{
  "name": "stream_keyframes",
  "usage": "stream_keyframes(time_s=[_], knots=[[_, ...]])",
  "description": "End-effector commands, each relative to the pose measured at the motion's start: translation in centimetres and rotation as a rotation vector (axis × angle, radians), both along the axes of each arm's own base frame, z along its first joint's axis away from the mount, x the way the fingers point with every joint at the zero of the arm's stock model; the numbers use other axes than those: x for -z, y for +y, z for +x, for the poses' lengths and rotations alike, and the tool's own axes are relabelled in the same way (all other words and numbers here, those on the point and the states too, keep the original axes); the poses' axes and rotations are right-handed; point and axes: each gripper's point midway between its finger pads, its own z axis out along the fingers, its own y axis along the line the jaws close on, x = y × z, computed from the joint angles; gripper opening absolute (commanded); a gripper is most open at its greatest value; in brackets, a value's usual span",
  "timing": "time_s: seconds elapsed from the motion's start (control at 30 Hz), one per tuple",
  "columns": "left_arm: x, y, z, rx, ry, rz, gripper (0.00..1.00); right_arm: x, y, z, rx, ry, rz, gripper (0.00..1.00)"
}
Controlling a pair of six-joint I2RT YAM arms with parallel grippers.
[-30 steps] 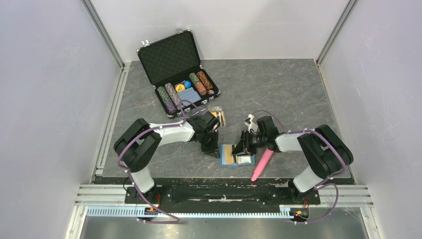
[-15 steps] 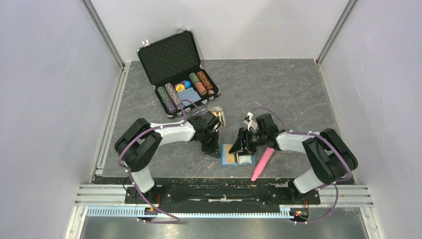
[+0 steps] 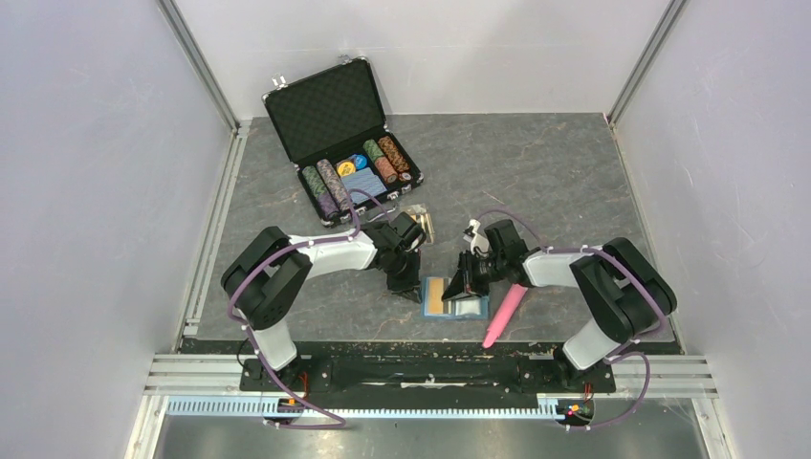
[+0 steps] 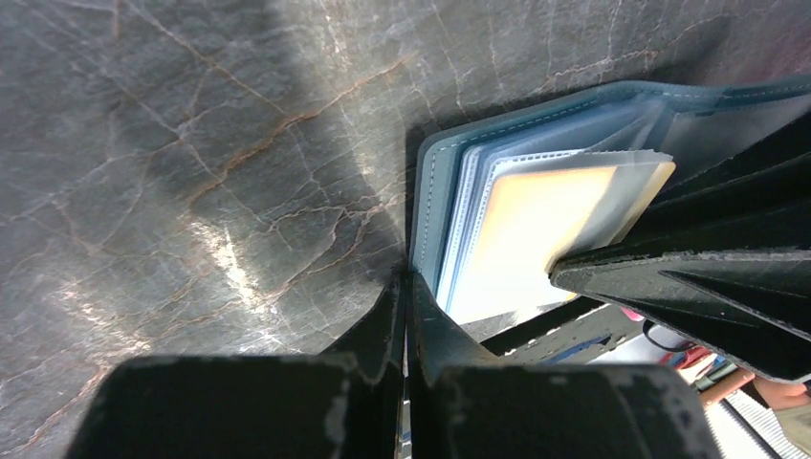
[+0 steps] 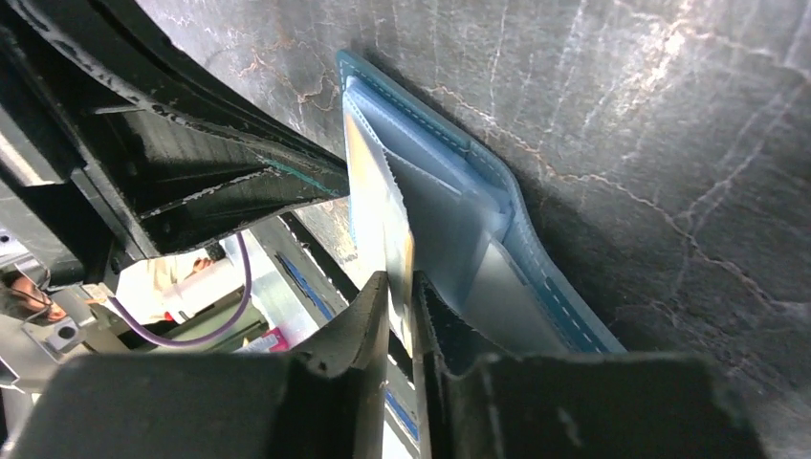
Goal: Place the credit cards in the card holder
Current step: Insert the credit card into the card holder.
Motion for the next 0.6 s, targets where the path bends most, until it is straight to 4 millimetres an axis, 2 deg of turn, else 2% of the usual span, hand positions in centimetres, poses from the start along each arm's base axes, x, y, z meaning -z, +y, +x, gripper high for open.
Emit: stream_keyframes(time_s=[0.0,0.17,0.23,0.33,0.4,0.47,0.57], knots=[[-0.9,-0.2,1.6,0.023,-0.078,0.016,0.02,-0.8,1.0,0.7,-0.015,-0.022,0.034,0.12],[-1.7,0.5,2.5,0.031,-0.121,0.067,0.03,-1.1,1.8,2.0,-0.024,-0.037,0.044,0.06],[-2.2,1.1,2.9,0.042,-0.140,0.110,0.06,-1.2,2.2,2.6,-0.026,-0.043,0.047,0.04],[-3.2,2.5,3.7,0.058,-0.185,0.188,0.15,-1.4,2.9,3.7,-0.027,-0.054,0.053,0.02],[-4.1,3.3,4.2,0.058,-0.222,0.225,0.25,-1.5,3.2,4.2,-0.031,-0.053,0.054,0.02],[-5.0,3.6,4.6,0.054,-0.242,0.221,0.32,-1.4,3.1,4.3,-0.034,-0.051,0.041,0.07],[-5.9,3.3,4.8,0.044,-0.248,0.181,0.41,-1.1,2.8,4.0,-0.044,-0.041,0.015,0.27]])
